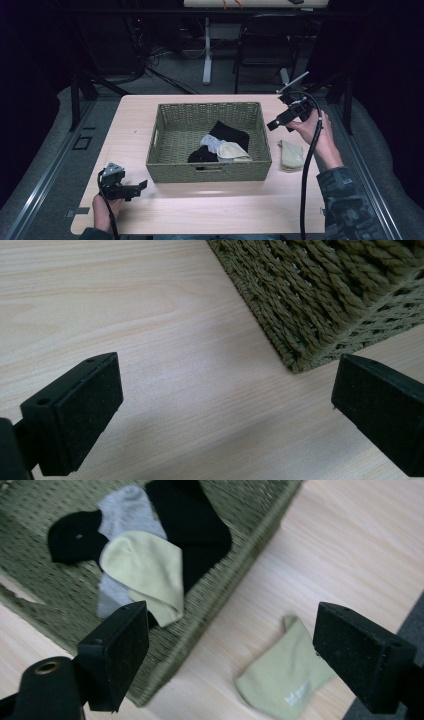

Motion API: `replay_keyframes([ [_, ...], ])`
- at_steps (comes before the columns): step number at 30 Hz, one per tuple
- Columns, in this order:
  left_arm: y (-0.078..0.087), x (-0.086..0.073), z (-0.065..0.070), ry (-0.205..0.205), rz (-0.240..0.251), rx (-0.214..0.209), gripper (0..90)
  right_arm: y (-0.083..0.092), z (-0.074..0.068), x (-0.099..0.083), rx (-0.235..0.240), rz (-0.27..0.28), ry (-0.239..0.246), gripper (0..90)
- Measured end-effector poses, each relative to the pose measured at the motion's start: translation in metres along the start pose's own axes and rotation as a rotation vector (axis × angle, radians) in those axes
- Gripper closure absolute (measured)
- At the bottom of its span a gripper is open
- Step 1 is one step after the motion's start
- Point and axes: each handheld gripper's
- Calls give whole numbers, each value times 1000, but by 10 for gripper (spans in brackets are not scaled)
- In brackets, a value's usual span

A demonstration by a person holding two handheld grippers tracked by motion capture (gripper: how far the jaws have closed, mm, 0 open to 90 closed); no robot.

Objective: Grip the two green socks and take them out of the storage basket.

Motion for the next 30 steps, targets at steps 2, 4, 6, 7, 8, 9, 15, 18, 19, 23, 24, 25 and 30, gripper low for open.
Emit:
replay_keyframes([
  [2,0,0,0,-1,-1,1,3,1,-4,4,6,3,13,125],
  [4,1,-1,-1,4,-2,-1,3,0,-17,17,17,6,41,100],
  [6,1,-1,-1,1,1,4,3,-2,-26,24,23,10,61,95],
  [7,1,-1,-1,1,1,4,3,-4,-30,28,23,6,77,93],
  [8,1,-1,-1,0,-2,0,3,-5,-34,31,28,3,85,91],
  [9,2,-1,-2,1,-10,-4,3,-7,-39,34,34,5,90,90],
  [15,2,-2,-2,6,-4,-3,3,-21,-58,47,60,2,122,76],
  [18,2,-2,-2,8,4,-3,3,-27,-66,51,70,-4,130,70],
  [19,2,-2,-2,7,1,-4,3,-29,-68,52,70,-14,142,69],
  [23,2,-1,-3,6,0,-5,3,-38,-75,56,79,-27,154,68],
  [24,2,-1,-2,6,0,-4,3,-40,-77,57,83,-31,153,69],
  [25,1,-1,-2,5,6,-2,3,-42,-79,57,87,-34,156,70],
  [30,1,-1,-2,2,2,-7,3,-55,-86,58,99,-58,163,81],
])
Point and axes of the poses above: each handheld gripper's, and its own axes: y roughly backward along the jaws, x roughly out of its top, z roughly to its right, and after that the axes turned 10 degrees about -x, right-handed
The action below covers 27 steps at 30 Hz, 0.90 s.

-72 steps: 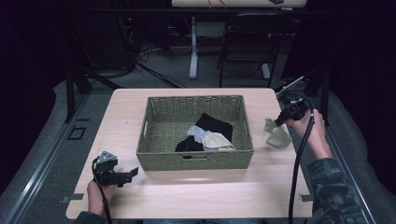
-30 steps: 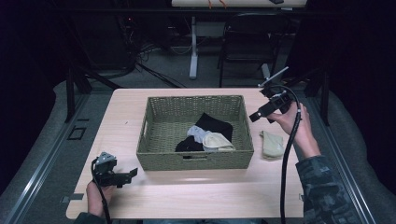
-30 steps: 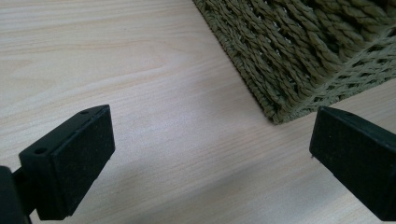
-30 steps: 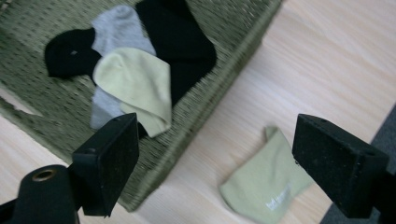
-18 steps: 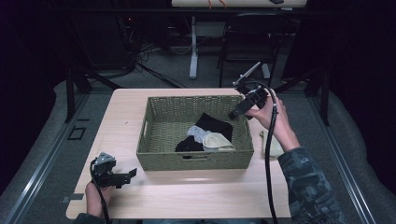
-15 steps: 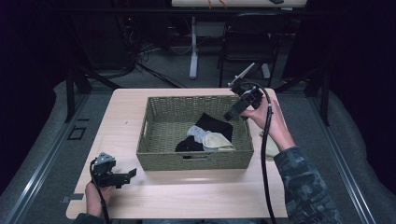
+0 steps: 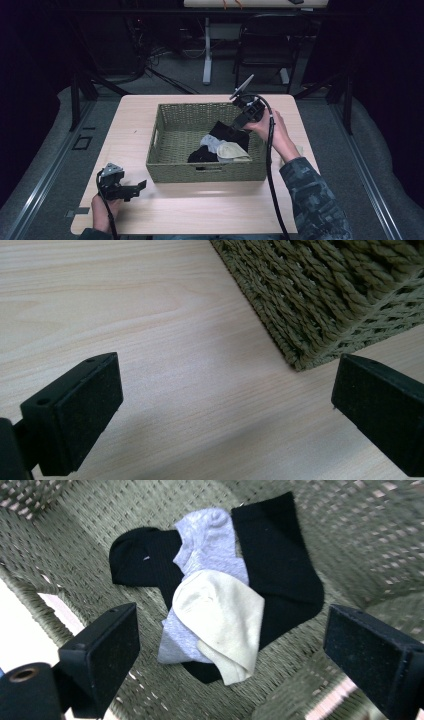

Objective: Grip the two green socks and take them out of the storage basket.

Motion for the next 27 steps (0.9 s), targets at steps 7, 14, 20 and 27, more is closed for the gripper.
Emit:
replay_keyframes([
  [7,-1,1,0,0,-1,-4,3,-28,-4,-1,5,-50,-3,131],
  [14,-1,1,0,2,-2,-6,3,-58,-3,-7,7,-96,-22,271],
  [20,-1,1,0,1,-2,-7,3,-81,-7,-7,5,-160,-7,412],
  [27,-1,1,0,0,4,-8,3,-99,-15,-4,-5,-201,9,486],
])
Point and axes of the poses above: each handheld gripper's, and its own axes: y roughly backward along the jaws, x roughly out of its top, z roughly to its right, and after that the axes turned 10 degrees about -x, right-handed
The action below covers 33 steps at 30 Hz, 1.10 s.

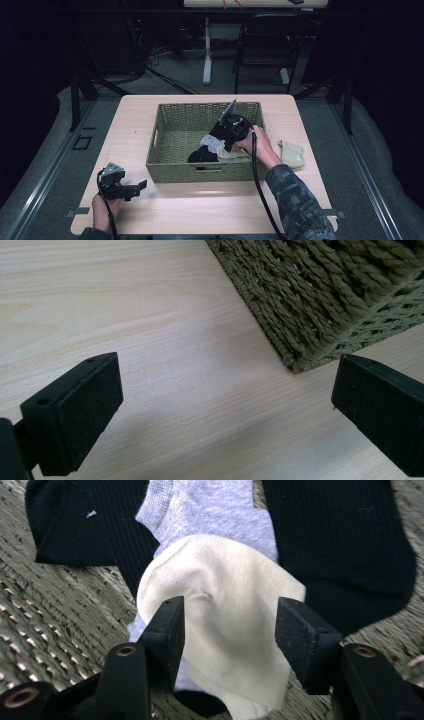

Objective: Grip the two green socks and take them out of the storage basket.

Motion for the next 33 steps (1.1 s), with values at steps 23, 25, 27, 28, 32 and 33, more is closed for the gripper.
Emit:
replay_keyframes([
  [23,1,0,0,4,-2,0,3,30,8,-4,-5,29,-40,839],
  [25,1,0,0,4,2,0,3,39,10,-4,-11,50,-35,839],
  [27,1,0,0,2,0,0,3,49,12,-4,-18,63,-16,840],
  [28,1,0,0,2,0,0,3,54,13,-4,-24,63,-12,840],
  [32,0,0,0,4,1,-1,3,67,14,-4,-28,82,-21,840],
  [33,1,0,0,4,1,-1,3,73,15,-5,-35,94,-19,840],
])
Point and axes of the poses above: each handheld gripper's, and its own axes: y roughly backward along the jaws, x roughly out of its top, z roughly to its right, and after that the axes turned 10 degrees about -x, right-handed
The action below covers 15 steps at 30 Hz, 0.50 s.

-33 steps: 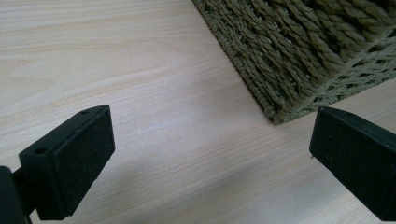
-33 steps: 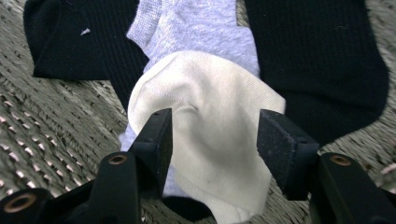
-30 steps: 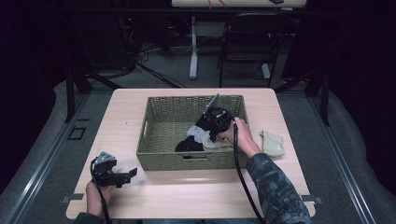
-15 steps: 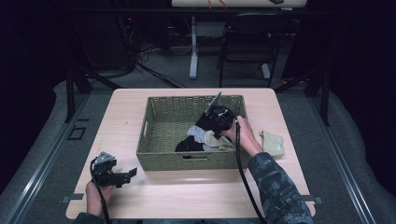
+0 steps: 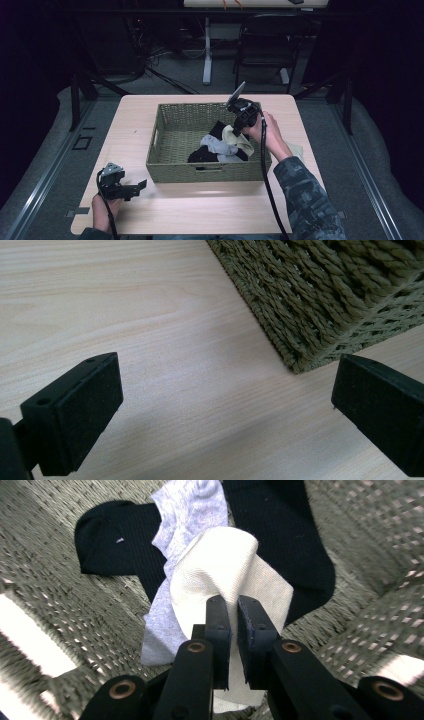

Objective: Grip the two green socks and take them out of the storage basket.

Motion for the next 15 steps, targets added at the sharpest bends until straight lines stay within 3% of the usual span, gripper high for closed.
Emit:
replay_keyframes([
  [7,0,0,0,0,-1,0,3,16,2,2,-10,25,-6,840],
  [15,0,0,0,-1,-2,-2,3,39,0,9,-25,39,19,840],
])
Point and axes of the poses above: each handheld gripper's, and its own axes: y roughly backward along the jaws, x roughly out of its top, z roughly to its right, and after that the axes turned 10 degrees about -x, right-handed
